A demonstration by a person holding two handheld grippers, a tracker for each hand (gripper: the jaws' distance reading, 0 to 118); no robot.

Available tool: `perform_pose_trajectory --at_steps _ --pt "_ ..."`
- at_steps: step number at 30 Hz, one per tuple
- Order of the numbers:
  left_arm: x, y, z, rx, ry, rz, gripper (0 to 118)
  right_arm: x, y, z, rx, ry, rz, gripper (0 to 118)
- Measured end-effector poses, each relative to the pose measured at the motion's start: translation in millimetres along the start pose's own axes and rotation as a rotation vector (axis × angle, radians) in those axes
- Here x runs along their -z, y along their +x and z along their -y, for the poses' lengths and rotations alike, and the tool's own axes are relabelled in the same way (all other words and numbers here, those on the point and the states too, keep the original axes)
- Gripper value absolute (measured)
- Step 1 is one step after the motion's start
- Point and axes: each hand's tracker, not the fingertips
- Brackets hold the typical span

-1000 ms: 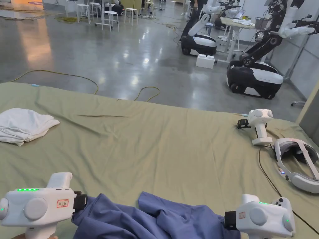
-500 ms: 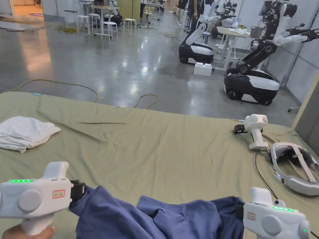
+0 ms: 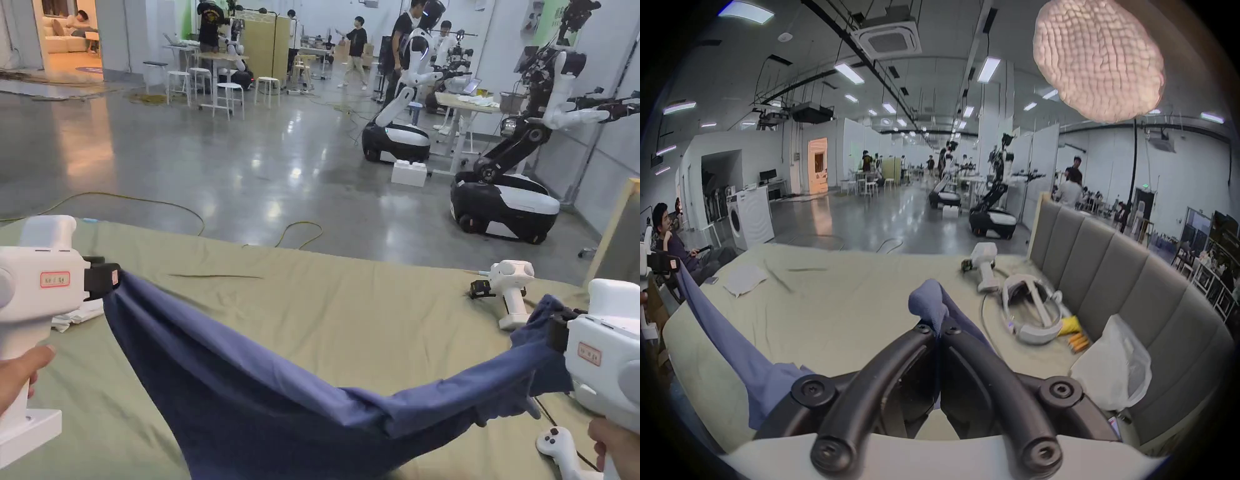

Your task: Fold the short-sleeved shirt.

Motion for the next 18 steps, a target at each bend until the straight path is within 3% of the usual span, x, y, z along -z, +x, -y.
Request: perform_pose_trajectory --at_steps 11,18 --pt "1 -21 -83 0.005 0.067 -0.058 5 7 4 -77 0.038 0.071 0.011 1" --pt "23 -23 -124 0.015 0.095 -0.092 5 33 -12 -122 0.002 0.126 0.028 1"
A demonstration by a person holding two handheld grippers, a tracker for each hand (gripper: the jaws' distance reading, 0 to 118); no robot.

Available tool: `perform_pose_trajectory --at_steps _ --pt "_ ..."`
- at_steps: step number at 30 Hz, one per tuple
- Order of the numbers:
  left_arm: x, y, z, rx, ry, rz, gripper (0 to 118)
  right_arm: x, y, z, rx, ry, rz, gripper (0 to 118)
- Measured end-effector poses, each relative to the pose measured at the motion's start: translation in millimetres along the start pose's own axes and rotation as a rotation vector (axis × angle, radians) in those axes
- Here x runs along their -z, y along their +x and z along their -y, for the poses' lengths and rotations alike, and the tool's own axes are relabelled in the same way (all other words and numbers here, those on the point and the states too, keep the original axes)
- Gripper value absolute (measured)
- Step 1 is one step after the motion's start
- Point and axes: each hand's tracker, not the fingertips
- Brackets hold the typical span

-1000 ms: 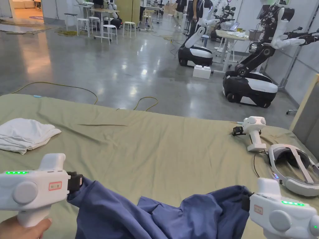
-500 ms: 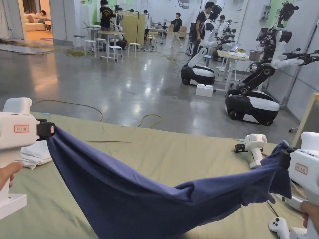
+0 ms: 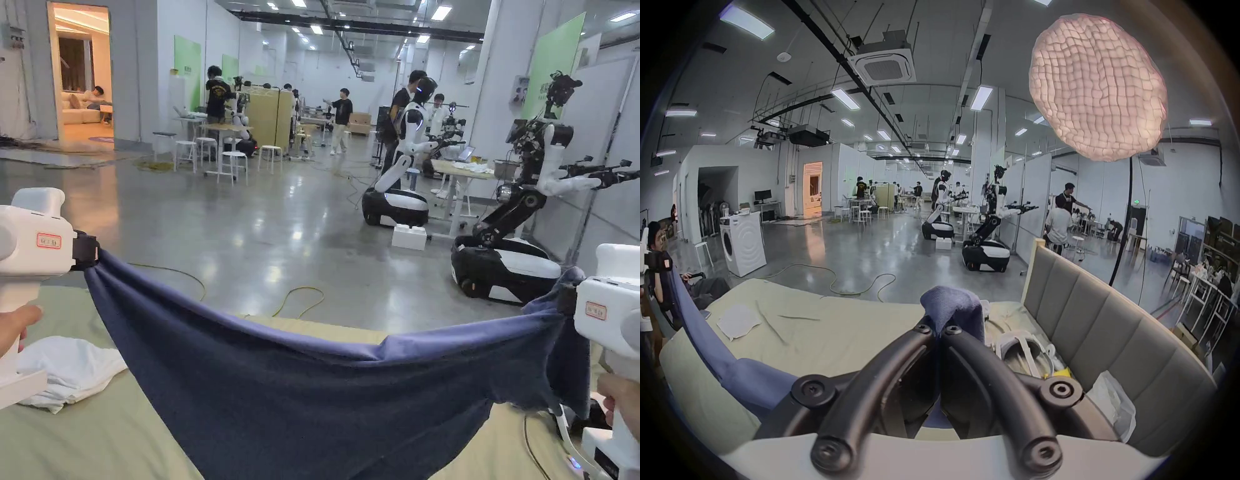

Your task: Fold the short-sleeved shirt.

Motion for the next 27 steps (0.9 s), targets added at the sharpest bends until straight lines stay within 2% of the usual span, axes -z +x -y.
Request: perform_pose_trajectory --at_steps 6,11,19,23,27 --pt "9 -6 -23 -0.022 0.035 -0.023 5 23 -1 -26 -0.015 0.038 0.011 1" --pt "8 -7 1 -0.019 0.036 -0.021 5 31 2 -3 -0.018 0.017 0.006 1" --pt "10 -16 127 0.016 -0.123 -0.015 5 15 -2 106 -0.067 -0.136 -0.009 1" --pt "-6 -28 199 0.003 -0.206 -0.008 5 -27 -5 168 -0.064 -0.213 0.007 1" --pt "-34 -43 267 -0.061 -0.270 -0.019 5 -70 -2 224 -0.102 -0.312 0.015 1"
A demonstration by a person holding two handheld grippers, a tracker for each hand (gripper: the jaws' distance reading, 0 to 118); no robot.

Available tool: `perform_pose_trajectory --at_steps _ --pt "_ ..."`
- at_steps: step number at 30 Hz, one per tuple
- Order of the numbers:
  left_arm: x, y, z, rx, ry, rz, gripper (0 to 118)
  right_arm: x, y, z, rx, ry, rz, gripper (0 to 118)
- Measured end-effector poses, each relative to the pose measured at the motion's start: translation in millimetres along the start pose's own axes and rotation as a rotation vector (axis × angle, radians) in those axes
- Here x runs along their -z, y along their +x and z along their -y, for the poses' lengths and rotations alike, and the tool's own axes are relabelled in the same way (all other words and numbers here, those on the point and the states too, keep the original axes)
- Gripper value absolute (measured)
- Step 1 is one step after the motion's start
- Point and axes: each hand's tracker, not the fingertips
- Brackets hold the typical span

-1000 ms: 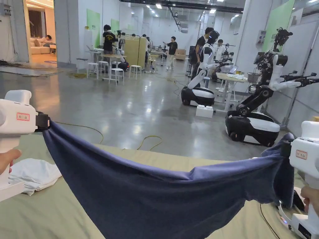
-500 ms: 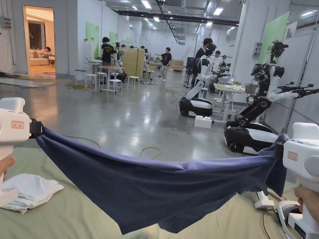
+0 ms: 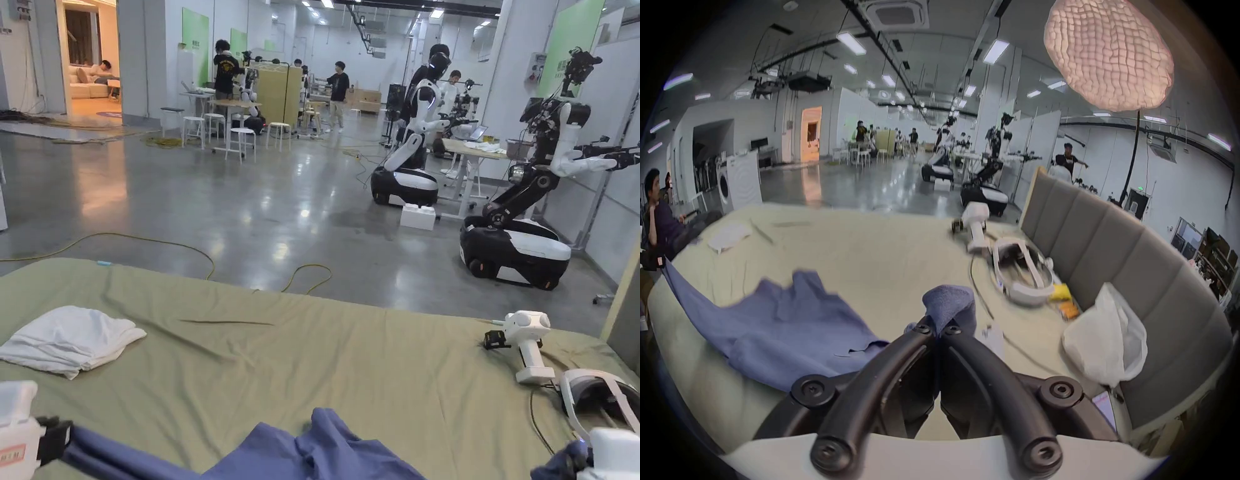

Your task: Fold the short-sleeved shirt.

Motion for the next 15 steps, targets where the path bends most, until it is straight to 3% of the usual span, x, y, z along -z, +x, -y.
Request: perform_pose_trajectory --at_steps 5,12,15 --pt "-3 -32 70 -0.020 -0.096 0.000 5 -14 4 72 0.022 -0.097 0.018 1" --pt "-1 -51 107 -0.066 -0.147 0.004 6 -29 -6 116 0.033 -0.164 0.036 1" --pt "-4 -46 110 0.001 -0.149 -0.064 23 -30 -11 125 0.034 -0.163 0.043 5"
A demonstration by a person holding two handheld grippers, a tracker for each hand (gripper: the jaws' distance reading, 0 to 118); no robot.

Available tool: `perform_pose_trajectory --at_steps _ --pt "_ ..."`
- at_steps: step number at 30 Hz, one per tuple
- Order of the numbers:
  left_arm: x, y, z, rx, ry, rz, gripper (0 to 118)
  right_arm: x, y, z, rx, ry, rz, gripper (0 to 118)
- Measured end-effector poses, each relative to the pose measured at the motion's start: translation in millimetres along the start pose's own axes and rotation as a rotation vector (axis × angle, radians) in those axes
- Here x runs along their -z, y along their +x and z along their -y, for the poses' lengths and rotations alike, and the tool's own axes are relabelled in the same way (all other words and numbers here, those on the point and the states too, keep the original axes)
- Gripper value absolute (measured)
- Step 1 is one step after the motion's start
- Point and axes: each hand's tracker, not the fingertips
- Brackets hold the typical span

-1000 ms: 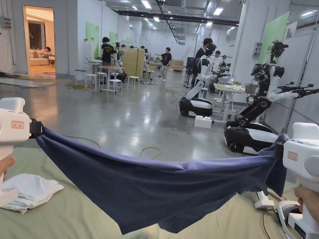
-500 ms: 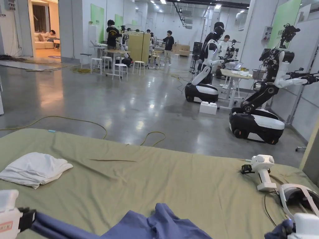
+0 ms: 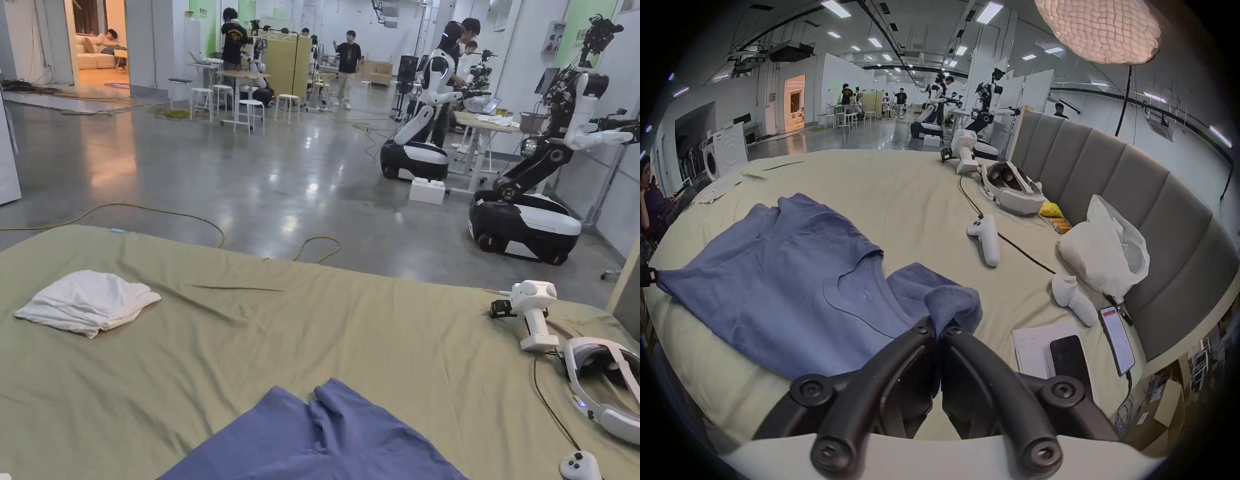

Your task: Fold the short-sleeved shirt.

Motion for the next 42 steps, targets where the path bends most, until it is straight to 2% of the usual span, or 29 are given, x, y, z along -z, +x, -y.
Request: perform_pose_trajectory --at_steps 1,2,3,4,10,13,17,20,22,24,25,26,27,28,30,37,42 --pt "-9 6 0 0.020 0.022 -0.026 25 -5 -2 1 -0.005 0.016 0.001 12" --pt "-19 12 0 0.028 0.052 -0.040 31 -12 -6 -1 -0.011 0.039 0.011 28" --pt "-22 13 -2 0.029 0.063 -0.048 43 -16 -7 -3 -0.011 0.051 0.009 52" --pt "-27 16 -5 0.023 0.077 -0.046 47 -22 -10 -6 -0.006 0.071 -0.005 64" --pt "-54 55 -27 0.020 0.174 0.004 47 -29 -31 -26 0.033 0.239 -0.053 64" --pt "-66 88 -40 0.076 0.269 0.014 47 -37 -51 -42 0.061 0.332 -0.094 64" --pt "-80 130 -52 0.157 0.392 0.022 46 -50 -85 -65 0.069 0.455 -0.103 64" --pt "-86 154 -61 0.192 0.485 0.024 45 -62 -109 -78 0.075 0.542 -0.107 63" --pt "-85 163 -65 0.205 0.525 0.035 39 -68 -121 -85 0.072 0.588 -0.114 60" --pt "-90 176 -70 0.212 0.557 0.041 24 -75 -134 -91 0.061 0.614 -0.122 43" --pt "-93 181 -73 0.212 0.574 0.057 22 -77 -138 -93 0.056 0.633 -0.128 36" --pt "-88 182 -73 0.205 0.588 0.060 22 -79 -144 -95 0.045 0.645 -0.124 36" --pt "-88 185 -75 0.203 0.587 0.064 14 -81 -150 -97 0.034 0.643 -0.110 8" --pt "-88 188 -77 0.204 0.593 0.069 10 -82 -154 -97 0.036 0.649 -0.087 6" --pt "-87 192 -75 0.206 0.621 0.076 2 -81 -153 -97 0.061 0.655 -0.160 0" --pt "-91 185 -72 0.192 0.674 0.038 0 -79 -156 -94 0.109 0.649 -0.162 0" --pt "-76 141 -65 0.169 0.487 0.027 0 -69 -154 -93 0.106 0.595 -0.171 0"
